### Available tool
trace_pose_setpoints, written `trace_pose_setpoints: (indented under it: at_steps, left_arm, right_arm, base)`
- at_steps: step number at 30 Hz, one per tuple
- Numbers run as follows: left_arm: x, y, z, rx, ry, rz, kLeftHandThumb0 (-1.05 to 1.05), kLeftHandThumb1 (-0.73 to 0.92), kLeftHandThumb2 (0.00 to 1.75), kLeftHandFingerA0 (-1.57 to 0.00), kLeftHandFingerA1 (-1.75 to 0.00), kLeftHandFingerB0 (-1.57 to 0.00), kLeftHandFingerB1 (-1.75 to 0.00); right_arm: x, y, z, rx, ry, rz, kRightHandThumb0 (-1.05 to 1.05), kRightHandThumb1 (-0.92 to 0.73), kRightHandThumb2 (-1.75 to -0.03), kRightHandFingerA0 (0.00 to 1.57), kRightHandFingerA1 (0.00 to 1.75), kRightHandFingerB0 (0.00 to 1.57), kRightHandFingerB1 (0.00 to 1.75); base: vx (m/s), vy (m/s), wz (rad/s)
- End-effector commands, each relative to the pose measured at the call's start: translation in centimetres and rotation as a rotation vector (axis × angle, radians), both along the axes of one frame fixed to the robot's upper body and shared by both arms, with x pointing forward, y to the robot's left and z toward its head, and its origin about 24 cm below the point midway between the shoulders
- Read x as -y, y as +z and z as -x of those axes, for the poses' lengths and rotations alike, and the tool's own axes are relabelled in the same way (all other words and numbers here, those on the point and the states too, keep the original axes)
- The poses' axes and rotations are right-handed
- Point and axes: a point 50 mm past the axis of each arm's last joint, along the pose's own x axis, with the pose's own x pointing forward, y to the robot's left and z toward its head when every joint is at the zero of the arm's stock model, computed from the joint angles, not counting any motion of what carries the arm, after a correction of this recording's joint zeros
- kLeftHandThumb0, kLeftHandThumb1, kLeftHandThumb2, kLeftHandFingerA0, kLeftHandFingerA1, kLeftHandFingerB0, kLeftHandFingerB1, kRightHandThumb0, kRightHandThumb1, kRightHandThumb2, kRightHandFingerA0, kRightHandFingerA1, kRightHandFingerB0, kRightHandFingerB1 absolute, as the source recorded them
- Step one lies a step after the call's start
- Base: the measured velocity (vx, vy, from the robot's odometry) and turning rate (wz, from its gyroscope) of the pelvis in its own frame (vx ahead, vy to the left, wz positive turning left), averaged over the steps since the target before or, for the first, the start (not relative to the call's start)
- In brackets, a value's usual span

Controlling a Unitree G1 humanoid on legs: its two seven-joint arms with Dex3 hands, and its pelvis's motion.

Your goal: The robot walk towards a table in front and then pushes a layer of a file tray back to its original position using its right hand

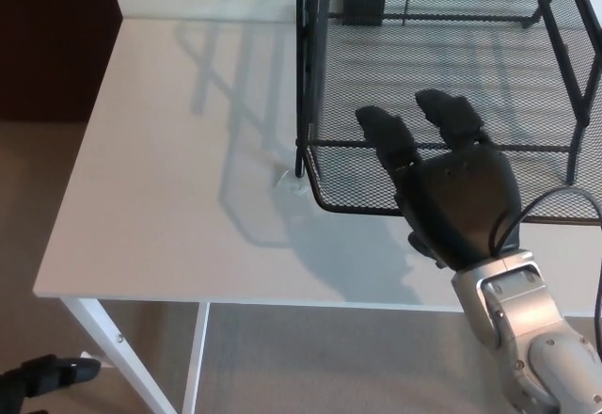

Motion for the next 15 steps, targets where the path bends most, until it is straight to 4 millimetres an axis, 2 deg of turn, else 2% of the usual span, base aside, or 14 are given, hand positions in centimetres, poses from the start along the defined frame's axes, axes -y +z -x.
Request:
trace_pose_setpoints:
  at_steps: [1,6,7,10,11,12,13,15]
  left_arm:
    - [-0.3,0.1,0.1,-0.012,-0.001,-0.014,0.05,0.5,0.9,-0.47,-0.63,-0.24,-0.51]
    - [-0.4,0.1,0.0,-0.007,-0.014,-0.019,0.04,0.48,0.89,-0.48,-0.63,-0.24,-0.51]
    - [-0.5,0.1,-0.1,-0.006,-0.01,-0.024,0.05,0.48,0.89,-0.48,-0.63,-0.25,-0.51]
    - [-0.6,0.1,-0.1,-0.005,-0.005,-0.024,0.04,0.47,0.88,-0.5,-0.64,-0.25,-0.52]
    - [-0.6,0.1,-0.1,0.001,-0.019,-0.025,0.04,0.47,0.89,-0.48,-0.63,-0.24,-0.51]
    - [-0.6,0.1,-0.2,0.002,-0.02,-0.025,0.04,0.47,0.89,-0.48,-0.63,-0.24,-0.51]
    - [-0.6,0.1,-0.2,0.001,-0.015,-0.025,0.05,0.48,0.89,-0.48,-0.63,-0.25,-0.52]
    - [-0.6,0.2,-0.1,-0.001,-0.011,-0.031,0.04,0.47,0.88,-0.49,-0.63,-0.26,-0.52]
  right_arm:
    - [0.7,0.5,0.0,0.015,-0.006,-0.023,-0.47,-0.29,-0.5,0.16,0.31,0.23,0.31]
    - [0.3,1.3,1.9,0.069,0.044,-0.053,-0.5,-0.29,-0.5,0.14,0.33,0.25,0.31]
    - [0.0,2.1,2.9,0.104,0.077,-0.057,-0.56,-0.31,-0.51,0.12,0.36,0.18,0.31]
    - [-0.3,2.9,4.1,0.128,0.111,-0.07,-0.59,-0.32,-0.51,0.11,0.38,0.15,0.32]
    - [-0.4,3.7,5.1,0.146,0.133,-0.083,-0.3,-0.01,-0.7,0.01,0.52,0.0,0.5]
    - [-0.4,3.8,5.3,0.148,0.136,-0.084,-0.3,-0.01,-0.7,0.01,0.52,0.0,0.5]
    - [-0.4,4.3,5.9,0.147,0.152,-0.092,-0.62,-0.34,-0.52,0.06,0.38,0.13,0.32]
    - [-0.3,4.8,6.7,0.14,0.174,-0.107,-0.67,-0.28,-0.58,0.06,0.41,0.1,0.35]
  base:
    - [0.0,0.0,0.0]
    - [0.0,0.0,0.0]
    - [0.0,0.0,0.0]
    - [0.0,0.0,0.0]
    - [0.0,0.0,0.0]
    - [0.0,0.0,0.0]
    - [0.0,0.0,0.0]
    - [0.0,0.0,0.0]
